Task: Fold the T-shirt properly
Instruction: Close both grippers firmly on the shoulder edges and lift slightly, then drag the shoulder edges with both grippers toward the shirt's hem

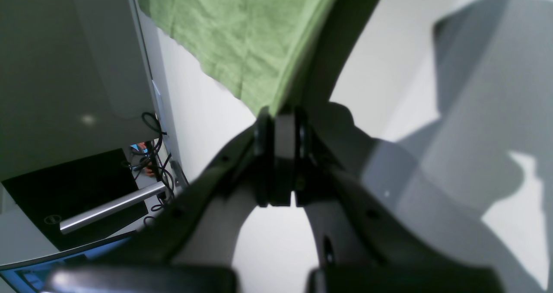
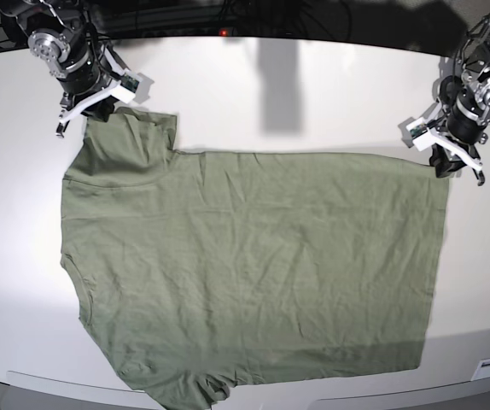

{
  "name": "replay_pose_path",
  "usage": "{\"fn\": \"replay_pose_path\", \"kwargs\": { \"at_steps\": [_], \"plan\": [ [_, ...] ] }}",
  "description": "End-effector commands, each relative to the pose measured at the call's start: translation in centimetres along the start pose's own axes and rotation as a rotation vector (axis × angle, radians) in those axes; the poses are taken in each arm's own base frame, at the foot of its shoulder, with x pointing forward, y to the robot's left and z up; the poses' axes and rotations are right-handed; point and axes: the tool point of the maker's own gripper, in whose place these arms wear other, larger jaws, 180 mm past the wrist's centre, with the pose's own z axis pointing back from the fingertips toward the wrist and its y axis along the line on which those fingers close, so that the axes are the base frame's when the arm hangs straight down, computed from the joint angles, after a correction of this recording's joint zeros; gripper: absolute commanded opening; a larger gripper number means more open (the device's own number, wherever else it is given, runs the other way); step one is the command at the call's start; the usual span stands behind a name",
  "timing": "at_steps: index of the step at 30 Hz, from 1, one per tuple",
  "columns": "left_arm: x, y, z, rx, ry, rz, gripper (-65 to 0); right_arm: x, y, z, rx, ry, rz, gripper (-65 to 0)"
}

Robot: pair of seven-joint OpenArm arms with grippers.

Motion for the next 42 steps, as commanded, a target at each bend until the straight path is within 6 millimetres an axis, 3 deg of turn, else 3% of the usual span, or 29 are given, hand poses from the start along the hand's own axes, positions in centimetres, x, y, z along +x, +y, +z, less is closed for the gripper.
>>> {"fn": "replay_pose_path", "kwargs": {
  "at_steps": [1, 7, 14, 26, 31, 37, 42],
  "plan": [
    [-1.0, -1.4, 0.3, -0.056, 0.03, -0.019, -65.0, -0.3, -0.3, 0.1, -0.002, 0.007, 0.01, -65.0],
    [-1.0, -1.5, 0.3, -0.057, 0.03, -0.019, -65.0, -0.2, -0.3, 0.1, 0.003, 0.005, -0.005, -65.0],
    [-1.0, -1.3, 0.3, -0.05, 0.03, -0.017, -65.0, -1.3, -0.3, 0.2, 0.0, 0.066, -0.138, -65.0],
    [-1.0, 0.8, 0.3, 0.071, 0.031, 0.081, -65.0, 0.2, -7.5, -1.5, -0.115, 0.032, -0.341, -65.0],
    [-0.5, 1.5, 0.0, 0.092, 0.023, 0.091, -65.0, 1.2, -9.4, -1.9, -0.124, -0.008, -0.397, -65.0],
    [1.0, 4.3, -1.0, 0.162, -0.005, 0.147, -65.0, 1.9, -11.4, -2.1, -0.148, -0.037, -0.439, -65.0],
    [3.3, 7.2, -2.2, 0.215, -0.04, 0.254, -65.0, 3.7, -13.3, -2.4, -0.172, -0.089, -0.51, -65.0]
  ]
}}
